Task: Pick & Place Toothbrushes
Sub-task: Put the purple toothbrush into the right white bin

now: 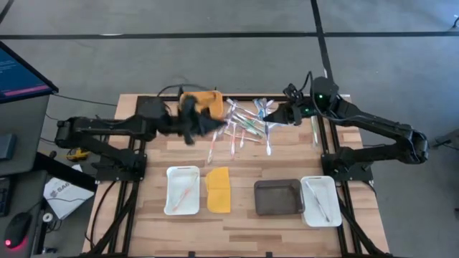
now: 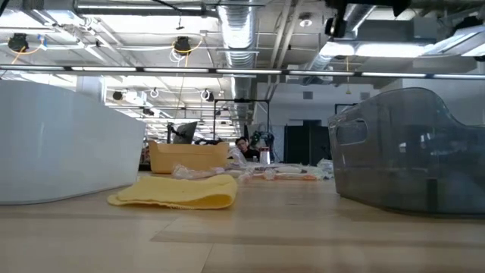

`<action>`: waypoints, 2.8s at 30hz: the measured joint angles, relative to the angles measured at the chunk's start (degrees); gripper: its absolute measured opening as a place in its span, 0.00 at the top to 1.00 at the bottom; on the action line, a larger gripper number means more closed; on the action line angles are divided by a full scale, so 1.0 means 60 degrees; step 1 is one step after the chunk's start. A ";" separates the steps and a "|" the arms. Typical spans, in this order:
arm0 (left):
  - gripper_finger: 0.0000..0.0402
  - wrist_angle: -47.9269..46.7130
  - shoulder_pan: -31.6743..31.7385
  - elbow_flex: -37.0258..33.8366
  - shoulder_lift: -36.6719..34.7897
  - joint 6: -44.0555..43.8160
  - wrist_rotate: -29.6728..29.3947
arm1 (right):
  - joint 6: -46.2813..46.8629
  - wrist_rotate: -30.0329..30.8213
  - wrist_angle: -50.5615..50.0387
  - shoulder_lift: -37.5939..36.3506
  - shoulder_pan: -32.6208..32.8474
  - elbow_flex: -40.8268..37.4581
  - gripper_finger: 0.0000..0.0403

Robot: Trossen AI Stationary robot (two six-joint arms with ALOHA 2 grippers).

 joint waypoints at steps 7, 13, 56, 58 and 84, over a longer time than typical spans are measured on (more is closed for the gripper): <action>0.98 -0.1572 -0.0388 -0.0055 0.0730 -0.2145 -0.0327 | -0.1728 0.0795 0.0496 -0.0015 0.0530 0.0000 0.95; 0.98 0.0016 -0.0381 -0.0076 0.2026 -0.7924 -0.0598 | -0.5071 0.1710 0.0485 -0.0015 0.1334 0.0002 0.95; 0.98 -0.0790 -0.2038 0.2335 0.2212 1.4051 -0.5857 | 0.4030 -0.1593 -0.4181 0.1231 0.0823 0.3406 0.95; 0.98 -0.0808 -0.2038 0.2339 0.2212 1.4238 -0.6029 | 0.4236 -0.1598 -0.3765 0.1668 0.0649 0.3398 0.95; 0.99 -0.1265 -0.2431 0.2125 0.2212 1.6298 -0.9555 | 0.6933 -0.3248 0.1121 0.4190 -0.0955 0.3395 0.94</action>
